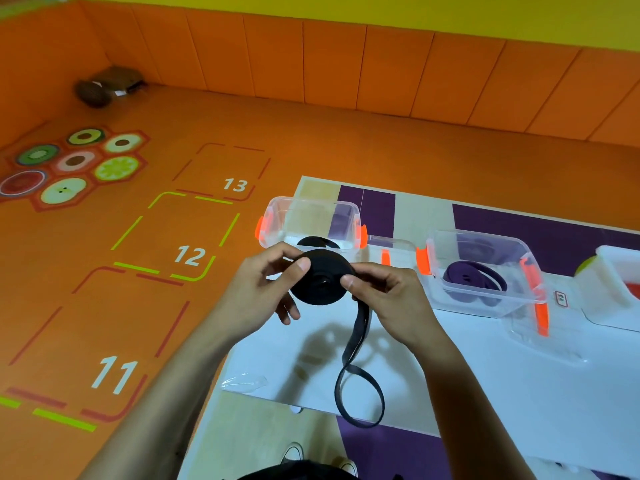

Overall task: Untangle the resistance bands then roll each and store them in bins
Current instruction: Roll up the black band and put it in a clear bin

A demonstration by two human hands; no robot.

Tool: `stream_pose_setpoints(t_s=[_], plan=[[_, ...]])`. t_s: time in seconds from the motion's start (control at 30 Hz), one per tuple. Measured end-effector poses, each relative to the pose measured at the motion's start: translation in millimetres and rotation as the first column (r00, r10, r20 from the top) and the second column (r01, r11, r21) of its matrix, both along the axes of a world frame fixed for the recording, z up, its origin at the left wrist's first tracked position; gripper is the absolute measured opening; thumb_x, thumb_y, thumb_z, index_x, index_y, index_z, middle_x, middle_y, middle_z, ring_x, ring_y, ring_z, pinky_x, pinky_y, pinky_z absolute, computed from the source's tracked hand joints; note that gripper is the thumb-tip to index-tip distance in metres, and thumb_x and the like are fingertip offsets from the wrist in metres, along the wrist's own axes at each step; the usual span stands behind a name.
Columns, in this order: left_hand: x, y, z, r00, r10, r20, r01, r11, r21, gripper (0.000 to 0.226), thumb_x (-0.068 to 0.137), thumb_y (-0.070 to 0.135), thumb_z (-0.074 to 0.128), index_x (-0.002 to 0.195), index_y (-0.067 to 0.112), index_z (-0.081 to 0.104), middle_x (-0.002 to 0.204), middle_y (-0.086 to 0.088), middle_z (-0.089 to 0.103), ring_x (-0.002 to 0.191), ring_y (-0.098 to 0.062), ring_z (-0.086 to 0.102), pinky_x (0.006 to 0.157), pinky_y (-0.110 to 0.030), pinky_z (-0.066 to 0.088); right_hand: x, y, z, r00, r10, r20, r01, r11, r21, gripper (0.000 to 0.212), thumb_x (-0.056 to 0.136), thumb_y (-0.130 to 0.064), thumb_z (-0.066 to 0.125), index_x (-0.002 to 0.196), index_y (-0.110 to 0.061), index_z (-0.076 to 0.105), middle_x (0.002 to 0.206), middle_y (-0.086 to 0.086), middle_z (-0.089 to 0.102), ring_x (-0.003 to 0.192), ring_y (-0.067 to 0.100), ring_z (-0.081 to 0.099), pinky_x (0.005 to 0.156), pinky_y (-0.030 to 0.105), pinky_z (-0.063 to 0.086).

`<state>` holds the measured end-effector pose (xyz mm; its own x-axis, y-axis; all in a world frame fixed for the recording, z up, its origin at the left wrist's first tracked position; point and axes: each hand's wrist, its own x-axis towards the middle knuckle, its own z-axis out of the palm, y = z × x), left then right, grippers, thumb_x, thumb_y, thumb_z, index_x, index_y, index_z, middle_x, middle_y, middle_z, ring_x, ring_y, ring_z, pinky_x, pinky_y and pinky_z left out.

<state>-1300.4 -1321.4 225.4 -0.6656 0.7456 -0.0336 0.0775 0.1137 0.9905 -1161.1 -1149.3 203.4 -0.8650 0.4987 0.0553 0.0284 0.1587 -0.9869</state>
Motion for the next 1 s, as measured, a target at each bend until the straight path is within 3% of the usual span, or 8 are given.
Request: stream_pose_setpoints(t_s=[0.17, 0.27, 0.37, 0.43, 0.5, 0.6, 0.73, 1.0], plan=[[6.5, 4.4, -4.7, 0.997, 0.011, 0.071, -0.017, 0.996, 0.085, 0.021, 0.095, 0.031, 0.058, 0.097, 0.010, 0.061, 0.078, -0.014, 0.068, 0.051, -0.039, 0.066, 0.048, -0.034, 0.053, -1.3, -1.4, -1.1, 0.999, -0.021, -0.033, 0.019, 0.998, -0.062, 0.013, 0.087, -0.038, 0.074, 0.097, -0.034, 0.080, 0.087, 0.033, 0.061, 0.074, 0.026, 0.051, 0.075, 0.043, 0.047], [10.4, 8.6, -3.0, 0.989, -0.004, 0.146, 0.000, 1.000, 0.024, 0.022, 0.100, 0.030, 0.055, 0.097, 0.009, 0.059, 0.081, -0.011, 0.067, 0.054, -0.037, 0.067, 0.050, -0.035, 0.054, -0.9, -0.2, -0.9, 0.997, -0.064, -0.034, 0.062, 0.997, -0.053, 0.009, 0.091, -0.030, 0.075, 0.098, -0.030, 0.080, 0.085, 0.022, 0.065, 0.076, 0.026, 0.053, 0.076, 0.048, 0.050], [-3.0, 2.7, -3.2, 0.983, 0.022, -0.183, -0.060, 0.977, -0.204, 0.011, 0.101, 0.029, 0.061, 0.100, 0.019, 0.066, 0.091, 0.008, 0.067, 0.057, -0.024, 0.067, 0.054, -0.035, 0.054, 1.9, 2.6, -0.9, 1.000, -0.019, 0.018, 0.019, 1.000, 0.010, 0.010, 0.092, -0.019, 0.074, 0.098, -0.025, 0.080, 0.081, -0.006, 0.068, 0.075, 0.012, 0.056, 0.076, 0.028, 0.047], [-9.8, -3.7, -0.7, 0.871, -0.029, -0.490, -0.125, 0.952, -0.278, 0.020, 0.093, 0.033, 0.068, 0.113, 0.032, 0.066, 0.109, 0.018, 0.063, 0.056, -0.012, 0.061, 0.061, -0.019, 0.045, 2.3, 2.8, 0.1, 0.998, 0.023, 0.063, -0.027, 0.998, 0.060, 0.011, 0.092, -0.021, 0.075, 0.100, -0.027, 0.079, 0.092, -0.009, 0.073, 0.082, 0.010, 0.062, 0.079, 0.021, 0.047], [-10.0, -6.2, 3.1, 0.818, -0.113, -0.563, -0.072, 0.953, -0.295, 0.032, 0.089, 0.035, 0.073, 0.120, 0.039, 0.064, 0.111, 0.022, 0.061, 0.060, -0.012, 0.057, 0.060, -0.013, 0.038, -0.2, -0.3, 2.6, 0.994, 0.056, 0.090, -0.066, 0.991, 0.118, 0.012, 0.092, -0.024, 0.075, 0.100, -0.031, 0.079, 0.094, -0.009, 0.072, 0.083, 0.012, 0.063, 0.078, 0.018, 0.046], [-7.2, -4.7, 4.0, 0.820, -0.213, -0.531, 0.040, 0.947, -0.318, 0.017, 0.092, 0.036, 0.071, 0.109, 0.040, 0.068, 0.097, 0.020, 0.067, 0.059, -0.012, 0.059, 0.057, -0.018, 0.039, -3.2, -4.2, 3.6, 0.992, 0.077, 0.099, -0.091, 0.985, 0.146, 0.013, 0.089, -0.025, 0.078, 0.100, -0.031, 0.080, 0.089, -0.012, 0.070, 0.079, 0.007, 0.061, 0.073, 0.014, 0.043], [-6.6, -6.6, 0.7, 0.865, -0.215, -0.453, 0.097, 0.958, -0.269, 0.007, 0.097, 0.033, 0.068, 0.104, 0.035, 0.067, 0.084, 0.021, 0.068, 0.058, -0.013, 0.067, 0.058, -0.032, 0.052, -4.5, -3.3, 1.5, 0.996, 0.078, 0.052, -0.083, 0.992, 0.095, 0.016, 0.087, -0.022, 0.080, 0.099, -0.032, 0.081, 0.093, -0.008, 0.071, 0.088, 0.012, 0.067, 0.081, 0.026, 0.051], [-3.0, 2.1, -5.6, 0.996, 0.011, -0.092, -0.006, 0.998, 0.057, 0.014, 0.096, 0.022, 0.064, 0.109, 0.015, 0.065, 0.097, 0.001, 0.069, 0.062, -0.036, 0.072, 0.061, -0.040, 0.060, -7.8, -1.5, -0.3, 0.996, -0.046, -0.077, 0.037, 0.993, -0.110, 0.018, 0.092, -0.011, 0.072, 0.109, -0.015, 0.079, 0.102, 0.005, 0.076, 0.093, 0.011, 0.068, 0.083, 0.021, 0.052]])
